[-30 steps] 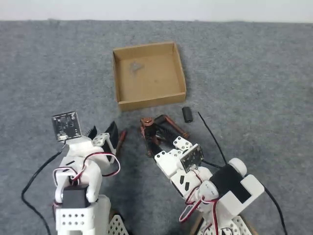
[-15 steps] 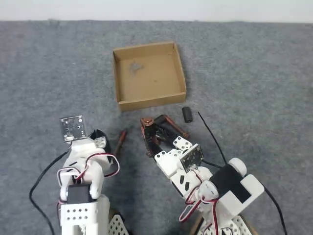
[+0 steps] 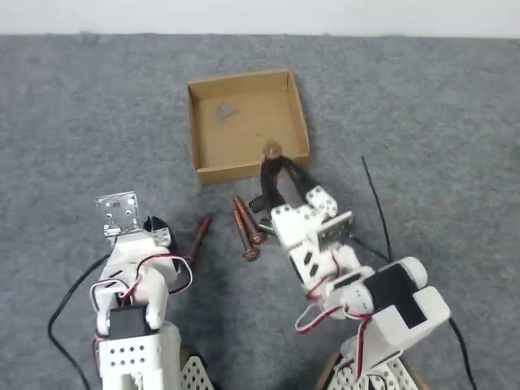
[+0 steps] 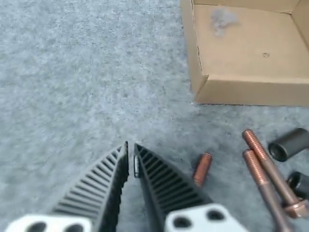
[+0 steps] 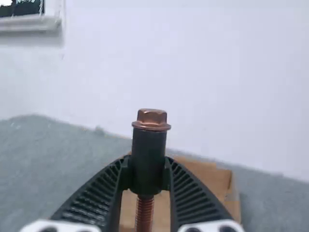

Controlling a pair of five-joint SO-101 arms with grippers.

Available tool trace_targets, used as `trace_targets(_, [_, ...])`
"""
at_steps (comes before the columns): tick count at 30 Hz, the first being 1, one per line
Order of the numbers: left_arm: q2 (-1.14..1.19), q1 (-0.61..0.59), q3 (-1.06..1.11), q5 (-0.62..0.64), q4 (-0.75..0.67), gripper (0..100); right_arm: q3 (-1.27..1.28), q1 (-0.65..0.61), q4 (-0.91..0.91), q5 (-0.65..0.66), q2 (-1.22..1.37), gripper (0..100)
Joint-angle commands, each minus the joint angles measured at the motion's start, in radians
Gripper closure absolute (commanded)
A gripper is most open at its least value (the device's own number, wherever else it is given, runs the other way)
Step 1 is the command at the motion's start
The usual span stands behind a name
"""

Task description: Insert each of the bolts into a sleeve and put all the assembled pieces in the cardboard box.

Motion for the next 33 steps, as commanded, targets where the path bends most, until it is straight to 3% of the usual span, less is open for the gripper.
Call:
trace_targets(1, [-0.006, -0.003, -0.015, -0.031, 0.006, 99, -0.161, 0.053, 0.119, 0.025, -0.059, 99.2])
trace_targets(23, [-0.006, -0.003, -0.015, -0.034, 0.006, 99, -0.924, 0.079, 1.328, 0.023, -0.048, 99.2])
trace_targets(33, [-0.006, -0.005, -0.015, -0.034, 0.006, 99, -1.287, 0.128, 1.728, 0.023, 0.064, 99.1])
